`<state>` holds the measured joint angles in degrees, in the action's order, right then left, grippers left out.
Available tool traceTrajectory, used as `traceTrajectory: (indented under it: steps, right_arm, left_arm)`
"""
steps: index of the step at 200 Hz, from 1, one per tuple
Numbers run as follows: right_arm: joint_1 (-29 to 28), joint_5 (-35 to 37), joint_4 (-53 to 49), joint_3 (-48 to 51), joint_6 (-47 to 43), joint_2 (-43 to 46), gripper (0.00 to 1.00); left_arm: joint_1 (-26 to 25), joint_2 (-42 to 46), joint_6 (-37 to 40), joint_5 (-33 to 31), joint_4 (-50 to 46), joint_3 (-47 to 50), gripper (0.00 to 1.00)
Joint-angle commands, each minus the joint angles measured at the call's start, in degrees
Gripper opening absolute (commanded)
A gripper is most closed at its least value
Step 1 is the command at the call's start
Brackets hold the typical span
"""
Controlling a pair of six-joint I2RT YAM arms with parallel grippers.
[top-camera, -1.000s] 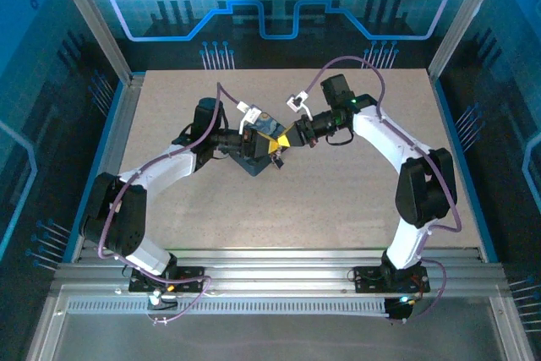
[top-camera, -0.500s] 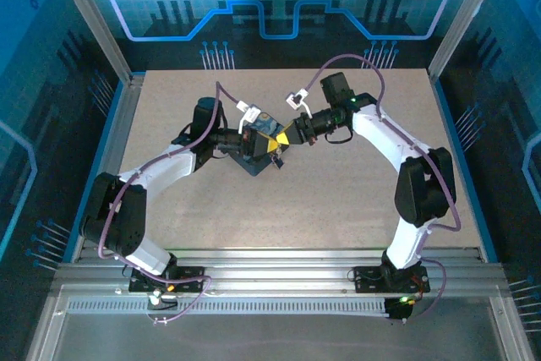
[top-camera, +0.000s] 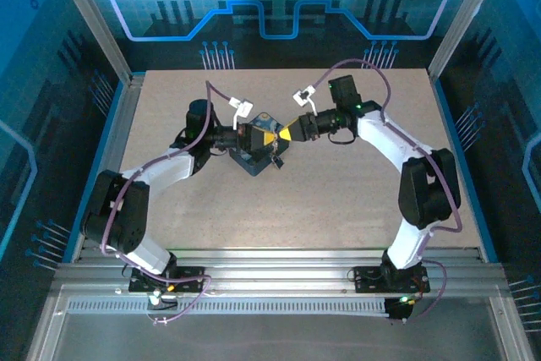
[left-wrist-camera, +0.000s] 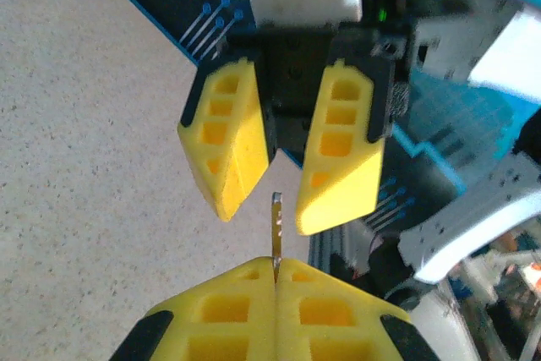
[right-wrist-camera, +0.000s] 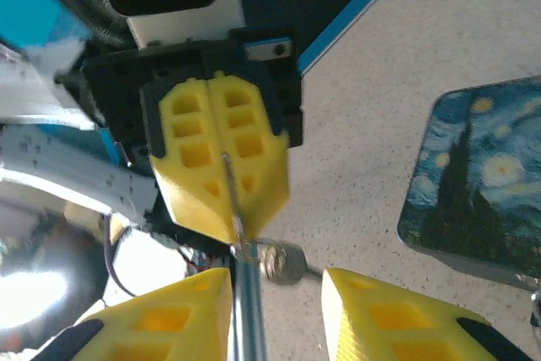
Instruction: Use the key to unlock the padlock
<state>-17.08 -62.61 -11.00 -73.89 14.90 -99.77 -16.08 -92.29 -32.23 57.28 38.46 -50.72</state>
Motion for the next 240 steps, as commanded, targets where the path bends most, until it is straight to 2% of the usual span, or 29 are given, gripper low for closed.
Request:
traceTrajectory:
  steps: [1,24,44,82,240]
  right_arm:
    - [0.28,3.98,28.64,5.93,23.40,2.75,0.35]
    - [-0.55,8.44,44.69,10.60,34.30,2.07,0.32]
    - [-1.36,10.53,48.98,11.85,37.25,1.34,0.29]
    - [-1.66,12.06,56.17,13.76,42.41,0.89,0.28]
    - [-3.84,8.93,51.26,14.30,39.62,0.44,0.28]
  left_arm:
    - [0.33,-2.76,-9.43,-1.48,15.15,0.71,0.00]
    - [0.34,-4.85,-13.04,-2.43,20.44,0.27,0.00]
    - [0.37,-4.56,-12.24,-3.20,19.16,-0.26,0.00]
    - [0.43,-2.99,-9.07,-4.11,13.94,-0.37,0.00]
    - [1.24,-2.25,-10.22,-5.68,15.56,-0.04,0.00]
